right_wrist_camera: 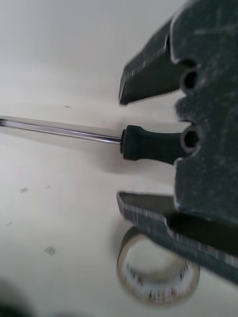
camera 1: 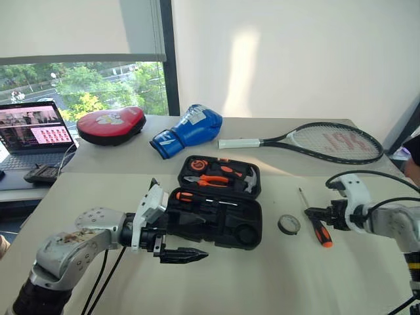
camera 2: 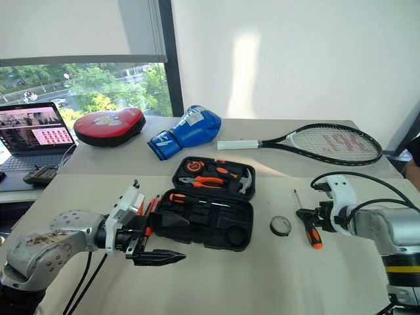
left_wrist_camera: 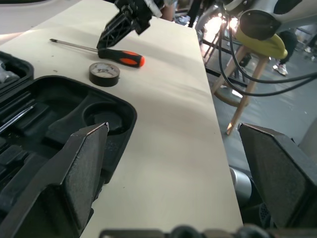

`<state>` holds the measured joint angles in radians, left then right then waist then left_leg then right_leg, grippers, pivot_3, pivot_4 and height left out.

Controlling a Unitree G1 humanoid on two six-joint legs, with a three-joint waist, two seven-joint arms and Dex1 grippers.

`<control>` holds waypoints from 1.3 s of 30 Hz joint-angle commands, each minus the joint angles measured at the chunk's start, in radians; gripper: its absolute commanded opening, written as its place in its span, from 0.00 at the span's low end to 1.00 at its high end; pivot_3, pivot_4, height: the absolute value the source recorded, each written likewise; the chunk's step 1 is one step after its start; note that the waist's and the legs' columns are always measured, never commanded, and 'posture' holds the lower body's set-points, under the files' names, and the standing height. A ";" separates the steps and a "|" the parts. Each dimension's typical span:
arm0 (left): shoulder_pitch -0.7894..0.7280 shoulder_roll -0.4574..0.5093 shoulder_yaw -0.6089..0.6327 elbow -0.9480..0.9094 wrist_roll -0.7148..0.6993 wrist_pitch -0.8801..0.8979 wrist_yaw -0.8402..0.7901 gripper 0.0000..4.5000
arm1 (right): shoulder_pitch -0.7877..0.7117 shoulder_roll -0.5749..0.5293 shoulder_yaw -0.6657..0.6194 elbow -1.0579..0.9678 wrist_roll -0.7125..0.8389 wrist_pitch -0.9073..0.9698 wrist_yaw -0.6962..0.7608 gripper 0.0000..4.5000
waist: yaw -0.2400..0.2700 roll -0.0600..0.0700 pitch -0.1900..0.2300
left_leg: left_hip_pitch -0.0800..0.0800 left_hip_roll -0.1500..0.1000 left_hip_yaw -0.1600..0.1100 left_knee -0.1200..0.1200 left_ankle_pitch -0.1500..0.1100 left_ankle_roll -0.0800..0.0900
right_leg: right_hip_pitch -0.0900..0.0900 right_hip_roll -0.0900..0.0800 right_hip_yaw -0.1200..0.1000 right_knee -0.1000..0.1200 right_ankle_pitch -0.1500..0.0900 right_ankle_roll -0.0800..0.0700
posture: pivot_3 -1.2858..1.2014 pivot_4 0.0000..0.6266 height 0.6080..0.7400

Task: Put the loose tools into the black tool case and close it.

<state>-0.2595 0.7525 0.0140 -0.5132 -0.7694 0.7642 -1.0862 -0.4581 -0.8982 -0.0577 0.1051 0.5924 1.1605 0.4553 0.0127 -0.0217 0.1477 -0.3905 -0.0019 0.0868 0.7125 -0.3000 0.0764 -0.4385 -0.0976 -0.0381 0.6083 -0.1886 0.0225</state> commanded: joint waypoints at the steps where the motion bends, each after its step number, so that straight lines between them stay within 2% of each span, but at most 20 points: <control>1: -0.005 -0.015 0.007 -0.018 -0.001 -0.031 0.026 1.00 | -0.020 -0.040 0.022 0.041 -0.069 -0.071 0.074 0.36 | -0.001 0.000 0.000 | 0.000 0.000 0.000 0.000 0.000 0.000 | 0.000 0.000 0.000 0.000 0.000 0.000 | 0.52 0.24 1.00; 4: 0.000 -0.033 0.015 -0.001 -0.006 -0.040 0.040 1.00 | 0.006 -0.069 0.006 0.009 -0.088 -0.094 0.112 0.16 | -0.001 0.000 0.000 | 0.000 0.000 0.001 0.000 0.000 0.000 | 0.001 -0.001 0.000 -0.001 0.000 0.000 | 0.52 0.24 1.00; 8: 0.017 -0.065 0.033 0.033 0.022 -0.087 0.080 1.00 | 0.065 -0.083 -0.069 -0.171 -0.062 -0.195 0.188 0.16 | 0.000 0.000 0.000 | 0.000 0.000 0.001 0.000 0.000 0.000 | 0.000 -0.001 0.000 -0.001 0.000 0.001 | 0.52 0.24 1.00; 10: 0.036 -0.125 0.055 0.059 0.045 -0.165 0.117 1.00 | 0.063 -0.095 -0.065 -0.315 -0.032 -0.213 0.242 0.16 | -0.004 0.002 0.001 | 0.000 0.000 0.001 0.000 0.000 -0.001 | 0.000 -0.001 0.000 -0.001 0.000 0.001 | 0.52 0.24 1.00; 13: 0.079 -0.091 0.073 0.066 -0.007 -0.134 0.048 1.00 | -0.007 -0.073 0.044 -0.500 0.005 -0.176 0.301 0.16 | -0.020 0.004 0.002 | 0.001 0.002 0.001 0.000 0.000 0.000 | -0.001 0.000 0.002 0.001 0.000 0.002 | 0.52 0.24 1.00; 16: 0.135 -0.077 0.101 0.072 -0.014 -0.174 0.000 1.00 | -0.105 -0.026 0.199 -0.548 -0.036 -0.182 0.342 0.16 | -0.025 0.004 0.003 | 0.002 0.004 -0.002 -0.001 0.000 -0.001 | -0.001 0.002 0.000 0.002 0.000 0.000 | 0.52 0.24 1.00; 21: 0.216 -0.061 0.163 0.103 0.011 -0.221 -0.005 1.00 | -0.288 0.046 0.465 -0.407 -0.230 -0.296 0.428 0.16 | -0.016 0.004 0.004 | 0.001 0.003 -0.001 0.000 -0.001 -0.001 | -0.002 0.001 -0.001 0.002 0.001 -0.004 | 0.52 0.24 1.00; 27: 0.293 -0.044 0.211 0.136 0.048 -0.284 -0.021 1.00 | -0.397 0.124 0.632 -0.182 -0.412 -0.461 0.534 0.16 | -0.006 0.004 0.005 | 0.000 0.001 -0.001 0.001 0.003 -0.006 | -0.002 -0.001 -0.002 0.002 0.001 -0.004 | 0.52 0.24 1.00; 33: 0.301 -0.050 0.214 0.177 0.071 -0.342 -0.041 1.00 | -0.430 0.185 0.665 -0.043 -0.503 -0.561 0.614 0.16 | -0.008 0.004 0.005 | 0.000 0.001 -0.001 0.000 0.002 -0.007 | -0.002 -0.002 -0.003 0.001 0.001 -0.004 | 0.52 0.24 1.00; 39: 0.326 -0.061 0.206 0.260 0.108 -0.436 -0.094 1.00 | -0.442 0.218 0.651 -0.023 -0.526 -0.529 0.698 0.16 | -0.010 0.004 0.005 | 0.001 0.001 -0.001 0.000 0.002 -0.007 | -0.002 -0.003 -0.004 0.002 0.001 -0.004 | 0.52 0.24 1.00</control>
<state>0.0604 0.6964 0.2126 -0.2678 -0.6713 0.3747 -1.1544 -0.8950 -0.6805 0.5957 0.0800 0.0748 0.6144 1.1119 0.0028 -0.0176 0.1523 -0.3892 -0.0011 0.0862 0.7128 -0.2979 0.0695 -0.4406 -0.1010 -0.0421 0.6108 -0.1874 0.0189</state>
